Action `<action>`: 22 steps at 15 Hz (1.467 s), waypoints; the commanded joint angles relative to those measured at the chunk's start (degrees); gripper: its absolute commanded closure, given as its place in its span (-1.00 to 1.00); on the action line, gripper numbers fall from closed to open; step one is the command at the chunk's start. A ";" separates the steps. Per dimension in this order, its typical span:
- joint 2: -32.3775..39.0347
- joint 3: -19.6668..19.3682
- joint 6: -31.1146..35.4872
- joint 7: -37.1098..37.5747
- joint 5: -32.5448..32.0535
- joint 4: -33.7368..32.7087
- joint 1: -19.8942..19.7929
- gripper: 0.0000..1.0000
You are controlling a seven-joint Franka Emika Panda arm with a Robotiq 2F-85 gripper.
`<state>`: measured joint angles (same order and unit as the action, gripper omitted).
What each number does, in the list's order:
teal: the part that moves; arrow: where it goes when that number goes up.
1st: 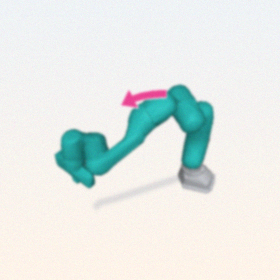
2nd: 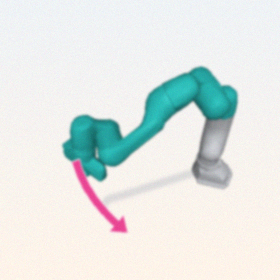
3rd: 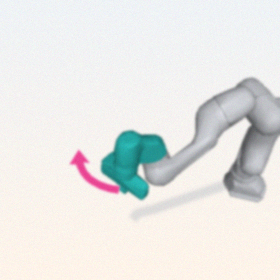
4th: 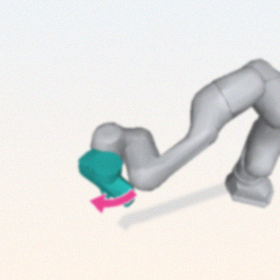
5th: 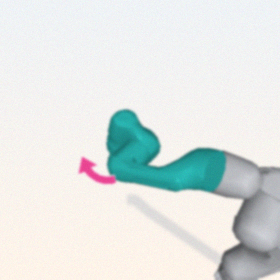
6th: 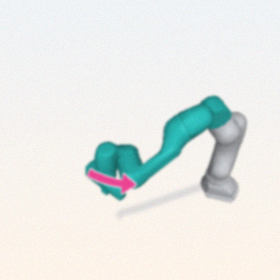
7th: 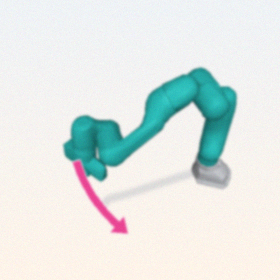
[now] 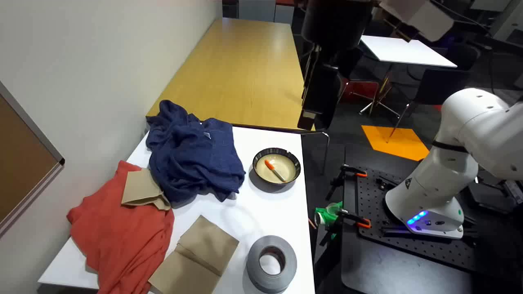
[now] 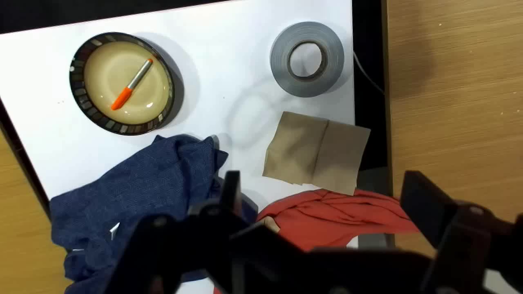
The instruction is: Remove the pen from the bowl, put the pen inside the bowl, remove the pen from the bowl
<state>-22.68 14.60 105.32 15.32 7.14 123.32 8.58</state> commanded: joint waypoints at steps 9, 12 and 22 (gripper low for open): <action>0.03 -0.80 2.30 2.09 -1.59 1.18 -1.11 -1.00; -0.01 -1.74 4.28 3.70 -3.00 2.50 -2.70 -1.00; 2.18 -6.76 17.41 8.23 -5.18 11.56 -8.70 -1.00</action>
<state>-21.21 8.70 118.20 21.00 2.94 131.77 1.36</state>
